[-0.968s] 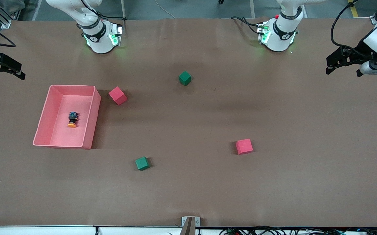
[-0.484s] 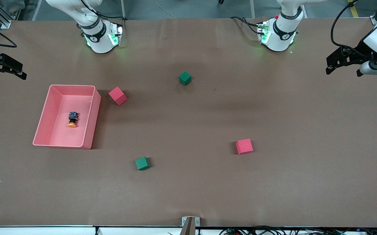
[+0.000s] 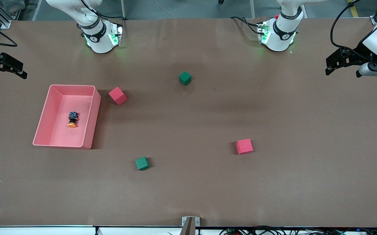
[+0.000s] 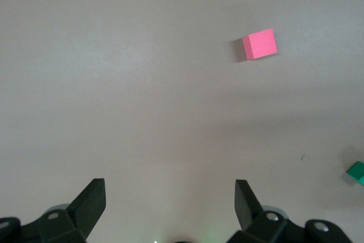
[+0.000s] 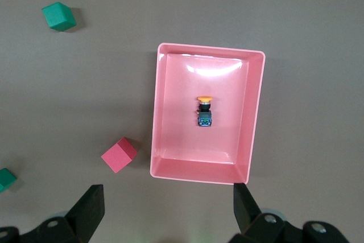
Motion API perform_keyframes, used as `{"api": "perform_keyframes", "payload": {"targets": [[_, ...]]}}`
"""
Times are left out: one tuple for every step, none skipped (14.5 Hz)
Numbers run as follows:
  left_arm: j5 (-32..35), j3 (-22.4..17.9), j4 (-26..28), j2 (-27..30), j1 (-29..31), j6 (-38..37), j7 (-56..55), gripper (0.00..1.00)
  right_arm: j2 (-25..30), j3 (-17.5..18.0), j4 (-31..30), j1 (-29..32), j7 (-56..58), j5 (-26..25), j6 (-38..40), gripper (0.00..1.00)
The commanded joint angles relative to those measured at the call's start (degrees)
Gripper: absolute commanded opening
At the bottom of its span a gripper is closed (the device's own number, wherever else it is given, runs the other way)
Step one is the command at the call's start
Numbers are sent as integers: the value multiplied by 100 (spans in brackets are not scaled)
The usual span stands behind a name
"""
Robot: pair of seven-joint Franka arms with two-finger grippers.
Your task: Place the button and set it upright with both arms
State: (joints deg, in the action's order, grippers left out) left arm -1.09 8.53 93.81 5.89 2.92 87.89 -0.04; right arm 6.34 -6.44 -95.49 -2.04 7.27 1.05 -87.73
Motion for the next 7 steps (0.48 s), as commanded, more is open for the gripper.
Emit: {"api": "perform_keyframes", "payload": {"targets": [[-32,8,-47,-9,7,9,-57,100,210,-42,-198,-78,-50,-88,-16,100],[-32,8,-47,-9,7,9,-57,100,201,-42,-198,-69,-42,-88,-24,100],[-32,8,-47,-9,7,9,-57,100,201,-42,-198,-69,-50,-88,-24,100],[-32,8,-47,-9,7,9,-57,100,209,-42,-198,-78,-50,-88,-24,100],[-32,8,-47,-9,7,9,-57,100,201,-42,-198,-78,-50,-88,-42,100],[-32,8,-47,-18,7,9,-57,100,201,-42,-198,-69,-50,-88,-42,100],[-32,8,-47,-9,7,9,-57,100,201,-42,-198,-69,-50,-88,-42,100]]}}
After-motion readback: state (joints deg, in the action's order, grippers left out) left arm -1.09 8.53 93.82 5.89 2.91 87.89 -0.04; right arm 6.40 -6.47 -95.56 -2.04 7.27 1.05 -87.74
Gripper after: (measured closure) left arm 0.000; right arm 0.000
